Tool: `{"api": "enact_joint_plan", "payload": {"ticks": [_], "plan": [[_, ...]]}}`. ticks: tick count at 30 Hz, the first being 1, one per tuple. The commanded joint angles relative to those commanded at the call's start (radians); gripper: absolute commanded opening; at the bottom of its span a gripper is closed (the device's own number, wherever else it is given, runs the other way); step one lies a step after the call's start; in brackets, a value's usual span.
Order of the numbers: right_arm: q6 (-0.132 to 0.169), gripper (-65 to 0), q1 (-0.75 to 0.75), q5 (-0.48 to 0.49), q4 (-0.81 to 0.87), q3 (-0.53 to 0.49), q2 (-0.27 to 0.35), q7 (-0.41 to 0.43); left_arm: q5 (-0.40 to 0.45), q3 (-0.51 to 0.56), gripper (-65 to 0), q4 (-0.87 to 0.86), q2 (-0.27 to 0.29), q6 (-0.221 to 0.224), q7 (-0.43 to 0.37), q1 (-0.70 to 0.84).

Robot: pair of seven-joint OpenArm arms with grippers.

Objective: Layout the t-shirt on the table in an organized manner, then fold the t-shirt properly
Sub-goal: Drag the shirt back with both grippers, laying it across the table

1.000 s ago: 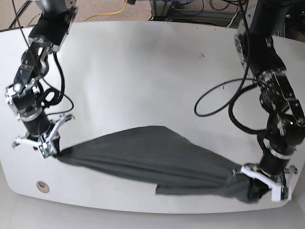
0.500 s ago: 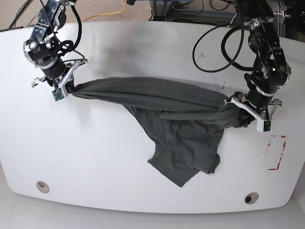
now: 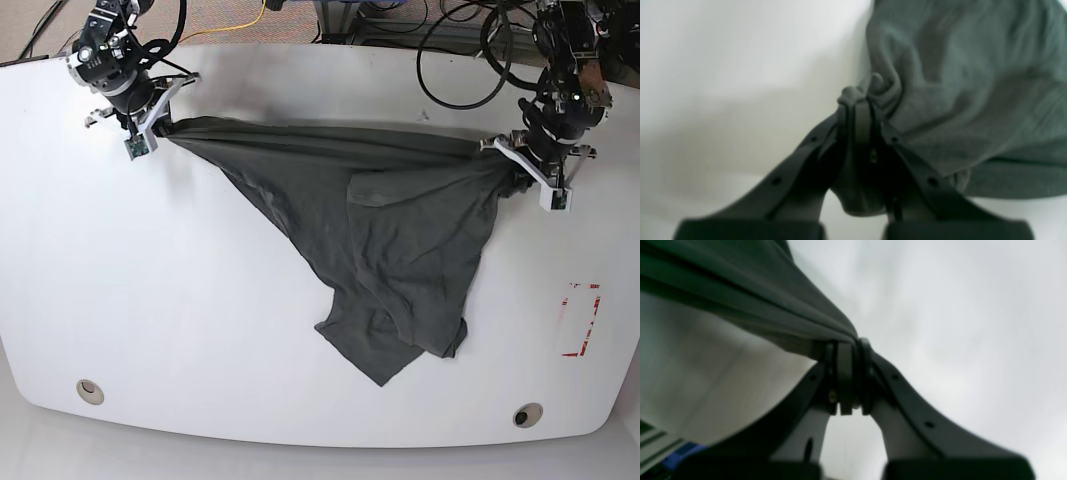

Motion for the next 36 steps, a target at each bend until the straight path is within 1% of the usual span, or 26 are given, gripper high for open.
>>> {"api": "enact_joint_plan", "payload": {"ticks": [3, 6, 9, 10, 11, 12, 15, 17, 20, 22, 23, 24, 27, 30, 36], "plan": [[0.000, -64.8, -0.012, -0.003, 0.000, 0.003, -0.015, 0.000, 0.000, -0.005, -65.0, 0.000, -0.002, 0.000, 0.000, 0.025], [-0.005, -64.4, -0.035, -0.003, -0.002, 0.003, -0.023, 0.000, 0.000, -0.034, -65.0, 0.000, -0.002, 0.000, 0.000, 0.049], [-0.008, -59.1, -0.041, -0.003, -0.002, 0.000, -0.025, 0.000, 0.000, -0.051, -64.9, 0.000, -0.002, 0.000, 0.000, 0.060], [-0.008, -54.2, -0.041, -0.003, -0.002, 0.000, -0.026, 0.000, 0.000, -0.052, -64.9, 0.000, -0.002, 0.000, 0.000, 0.064], [-0.008, -52.6, -0.041, -0.003, -0.002, 0.000, -0.026, 0.000, 0.000, -0.052, -64.9, 0.000, -0.002, 0.000, 0.000, 0.064], [-0.008, -47.4, -0.046, -0.003, -0.002, 0.002, -0.029, 0.000, 0.000, -0.052, -64.9, 0.000, -0.002, 0.000, 0.000, 0.064], [-0.008, -34.9, -0.057, -0.003, -0.002, 0.003, -0.046, 0.000, 0.000, -0.055, -65.0, 0.000, -0.002, 0.000, 0.000, 0.075], [-0.008, -25.8, -0.058, -0.003, -0.002, 0.003, -0.046, 0.000, 0.000, -0.064, -65.0, 0.002, -0.002, 0.000, 0.000, 0.078], [-0.008, -16.0, -0.060, 0.002, 0.000, 0.003, -0.051, 0.000, 0.000, -0.074, -65.0, 0.002, -0.002, -0.006, 0.000, 0.078], [-0.008, -11.4, -0.060, 0.006, 0.000, 0.005, -0.051, 0.003, 0.000, -0.074, -65.0, 0.002, -0.002, -0.029, 0.000, 0.078], [-0.008, -10.3, -0.057, 0.006, 0.000, 0.005, -0.051, 0.005, 0.000, -0.075, -65.0, 0.002, -0.002, -0.040, 0.000, 0.078], [-0.006, -8.7, -0.052, 0.006, 0.000, 0.005, -0.051, 0.006, 0.000, -0.075, -65.0, 0.002, 0.000, -0.064, -0.002, 0.077], [-0.005, -8.9, -0.018, 0.008, -0.003, 0.005, -0.052, 0.011, 0.000, -0.084, -65.0, 0.002, 0.002, -0.107, -0.002, 0.077], [-0.006, -8.7, 0.008, 0.002, -0.005, 0.012, -0.054, 0.011, 0.002, -0.103, -65.0, 0.002, 0.003, -0.124, -0.002, 0.075], [-0.005, -8.4, 0.068, 0.000, -0.029, 0.040, -0.071, 0.011, 0.002, -0.110, -65.0, 0.002, 0.003, -0.127, -0.002, 0.072]]}}
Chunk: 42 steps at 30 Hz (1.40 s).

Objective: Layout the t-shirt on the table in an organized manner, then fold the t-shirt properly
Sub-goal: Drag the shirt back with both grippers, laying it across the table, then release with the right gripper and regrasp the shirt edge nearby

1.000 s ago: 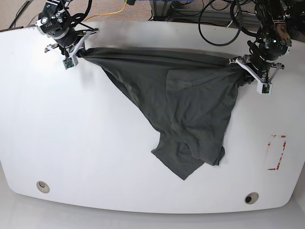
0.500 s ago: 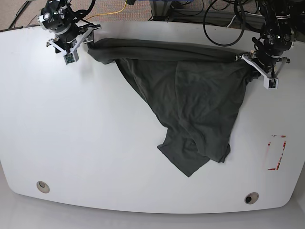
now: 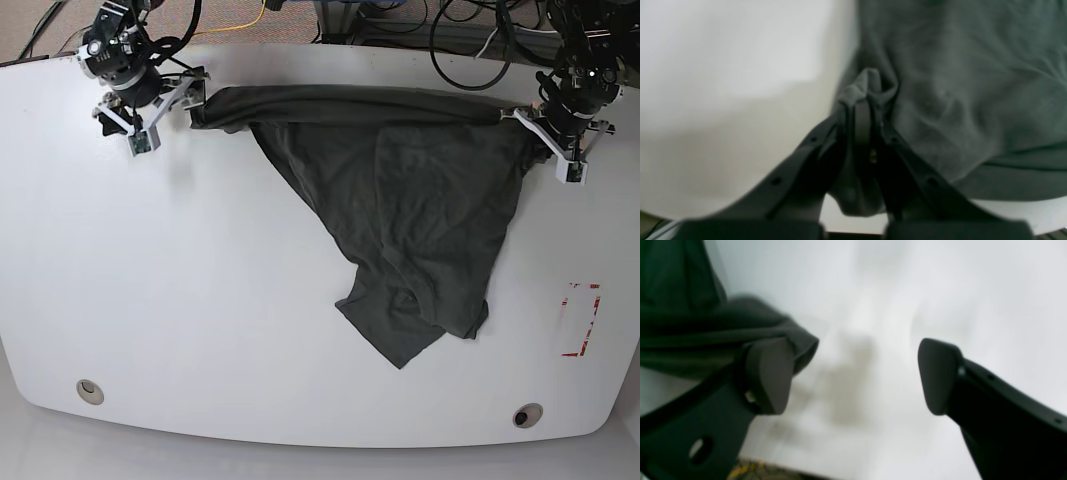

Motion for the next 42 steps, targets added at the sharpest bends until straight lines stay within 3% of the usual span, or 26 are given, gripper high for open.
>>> {"api": "enact_joint_plan", "payload": {"ticks": [14, 19, 27, 42], "plan": [[0.008, -8.2, -0.061, 0.011, 0.015, 0.005, -0.005, -0.011, 0.000, -0.014, -64.9, 0.000, 0.000, -0.002, 0.000, 0.000], [0.015, -8.2, -0.064, 0.055, 0.012, 0.005, -0.005, -0.011, 0.000, -0.014, -64.6, 0.000, 0.000, -0.003, 0.000, 0.000], [0.015, -8.1, 0.069, 0.112, 0.000, -0.002, -0.003, -0.011, 0.000, -0.012, -65.0, 0.000, 0.000, -0.003, 0.000, 0.000], [0.015, -8.7, 0.431, 0.104, -0.322, -0.304, -0.002, -0.009, 0.000, -0.012, -65.0, 0.000, -0.002, -0.005, 0.000, 0.000]]}}
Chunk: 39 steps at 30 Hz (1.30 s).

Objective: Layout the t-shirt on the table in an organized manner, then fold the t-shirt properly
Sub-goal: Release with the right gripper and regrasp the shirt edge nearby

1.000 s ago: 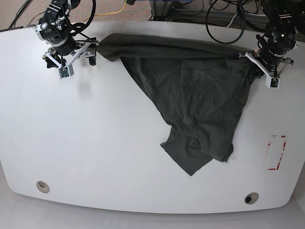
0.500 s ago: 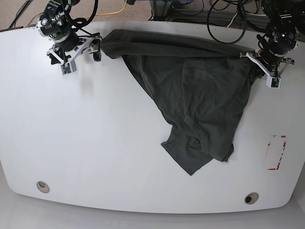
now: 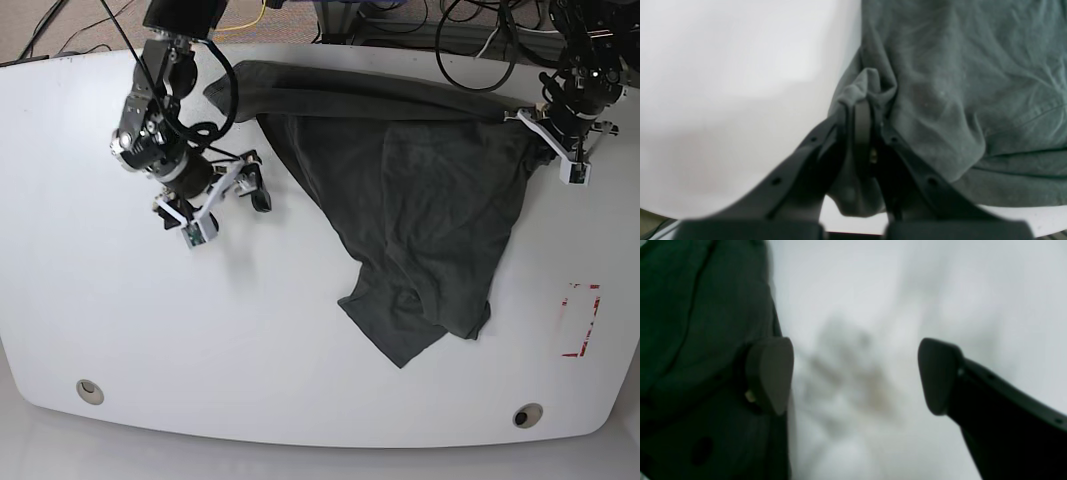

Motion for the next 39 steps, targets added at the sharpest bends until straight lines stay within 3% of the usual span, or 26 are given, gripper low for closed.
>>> {"api": "enact_joint_plan", "payload": {"ticks": [10, 19, 33, 39], "plan": [[0.000, -8.7, 0.166, 0.006, -0.259, -0.163, -0.018, 0.034, 0.000, 0.000, -65.0, 0.000, 0.000, 0.000, 0.000, 0.000], [0.000, -8.7, 0.204, 0.006, -0.377, -0.262, -0.044, 0.098, 0.000, 0.000, -65.0, 0.000, 0.000, 0.000, 0.000, -0.002], [0.000, -8.7, 0.203, 0.000, -0.427, -0.322, -0.078, 0.150, 0.000, 0.000, -65.0, 0.000, 0.002, 0.000, 0.000, -0.005], [0.000, -8.7, 0.210, 0.000, -0.500, -0.321, -0.072, 0.232, 0.000, 0.002, -65.0, 0.000, 0.002, 0.000, 0.000, -0.018]]}}
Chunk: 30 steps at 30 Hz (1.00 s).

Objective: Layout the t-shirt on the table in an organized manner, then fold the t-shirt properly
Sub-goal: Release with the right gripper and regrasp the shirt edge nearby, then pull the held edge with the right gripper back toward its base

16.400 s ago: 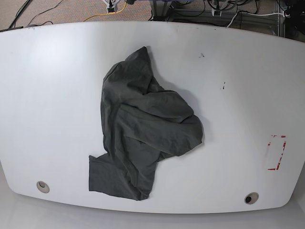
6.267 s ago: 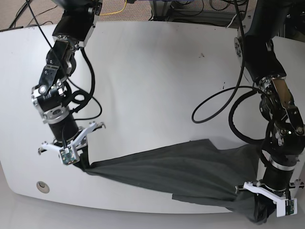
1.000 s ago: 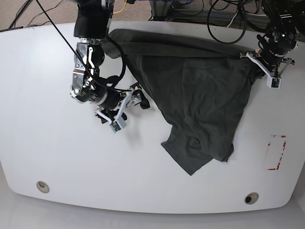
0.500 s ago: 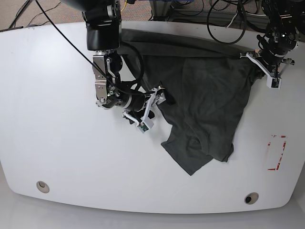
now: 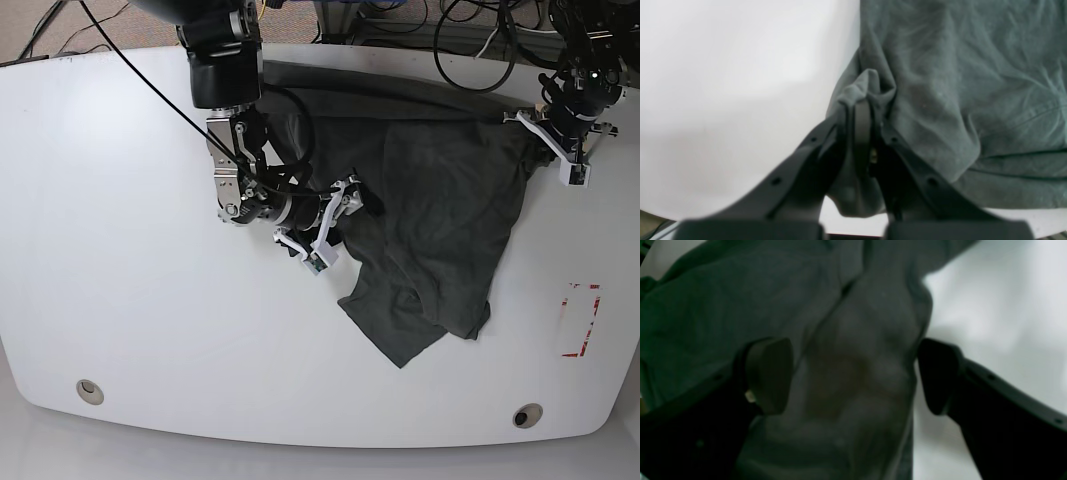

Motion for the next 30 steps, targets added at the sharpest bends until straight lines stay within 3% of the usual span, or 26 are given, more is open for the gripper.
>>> {"api": "enact_joint_plan", "payload": {"ticks": [6, 18, 22, 30], "plan": [[0.000, -8.9, -0.006, 0.005, 0.032, 0.002, 0.020, -0.002, 0.000, 0.002, -65.0, 0.000, 0.000, 0.000, 0.000, -0.005], [0.000, -8.9, -0.127, 0.005, 0.338, 0.005, 0.106, -0.144, 0.000, 0.003, -65.0, -0.002, 0.000, 0.000, 0.000, -0.020], [0.000, -8.9, -0.229, 0.005, 0.479, 0.063, 0.143, -0.204, 0.000, 0.003, -65.0, -0.002, 0.000, 0.000, 0.000, -0.021], [0.000, -8.9, -0.410, 0.005, 0.712, 0.203, 0.149, -0.292, 0.000, 0.003, -65.0, -0.002, 0.000, 0.000, 0.000, -0.026]]}}
